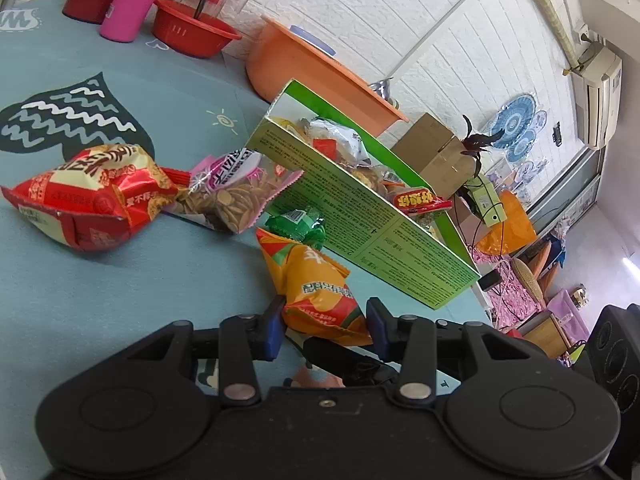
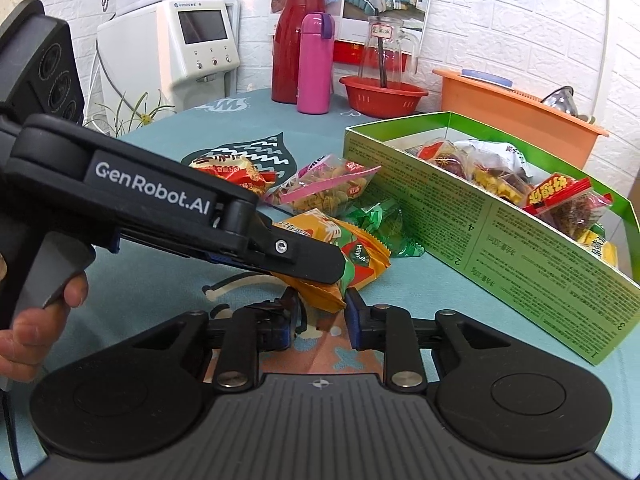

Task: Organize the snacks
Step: 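Close the right gripper on the yellow-orange chip bag while the left grips it too, then lift the yellow-orange chip bag with both grippers into the green box and release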

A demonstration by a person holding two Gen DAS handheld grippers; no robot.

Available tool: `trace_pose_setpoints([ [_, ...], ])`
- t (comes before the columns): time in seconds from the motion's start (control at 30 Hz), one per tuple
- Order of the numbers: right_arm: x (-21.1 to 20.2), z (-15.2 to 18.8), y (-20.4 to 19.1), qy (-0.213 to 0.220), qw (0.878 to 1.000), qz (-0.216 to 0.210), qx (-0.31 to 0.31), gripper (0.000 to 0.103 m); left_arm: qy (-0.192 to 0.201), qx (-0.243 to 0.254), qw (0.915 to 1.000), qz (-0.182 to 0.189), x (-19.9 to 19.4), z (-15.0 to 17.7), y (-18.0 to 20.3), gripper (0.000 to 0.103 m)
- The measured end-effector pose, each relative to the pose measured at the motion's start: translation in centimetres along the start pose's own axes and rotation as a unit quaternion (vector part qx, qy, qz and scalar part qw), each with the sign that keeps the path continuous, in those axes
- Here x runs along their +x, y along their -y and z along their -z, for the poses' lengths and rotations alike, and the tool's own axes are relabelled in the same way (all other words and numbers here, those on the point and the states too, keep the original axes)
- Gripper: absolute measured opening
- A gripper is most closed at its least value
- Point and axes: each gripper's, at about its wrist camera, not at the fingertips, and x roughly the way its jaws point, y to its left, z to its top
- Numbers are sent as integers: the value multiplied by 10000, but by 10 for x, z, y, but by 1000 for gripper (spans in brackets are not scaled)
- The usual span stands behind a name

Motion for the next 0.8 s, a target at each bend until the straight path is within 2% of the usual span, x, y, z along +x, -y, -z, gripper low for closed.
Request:
trace_pose_setpoints([
  [0.27, 2, 0, 1, -20, 10000, -11, 69, 46, -20, -147, 9999, -13, 1, -1, -6, 90],
  [0.4, 4, 0, -2, -12, 10000, 20, -1, 50, 4, -169, 9998, -59, 0, -1, -6, 97],
  [0.5, 4, 0, -1, 4, 10000, 7, 22, 58, -12, -194, 9998, -98, 0, -1, -7, 103],
  [0.7, 6, 1, 1, -11, 10000, 36, 44, 78, 14, -276, 9994, -197, 1, -2, -10, 103],
  [0.8, 8, 1, 3, -6, 10000, 23, 69, 82, -4, -278, 9994, -198, 2, -1, -10, 103],
])
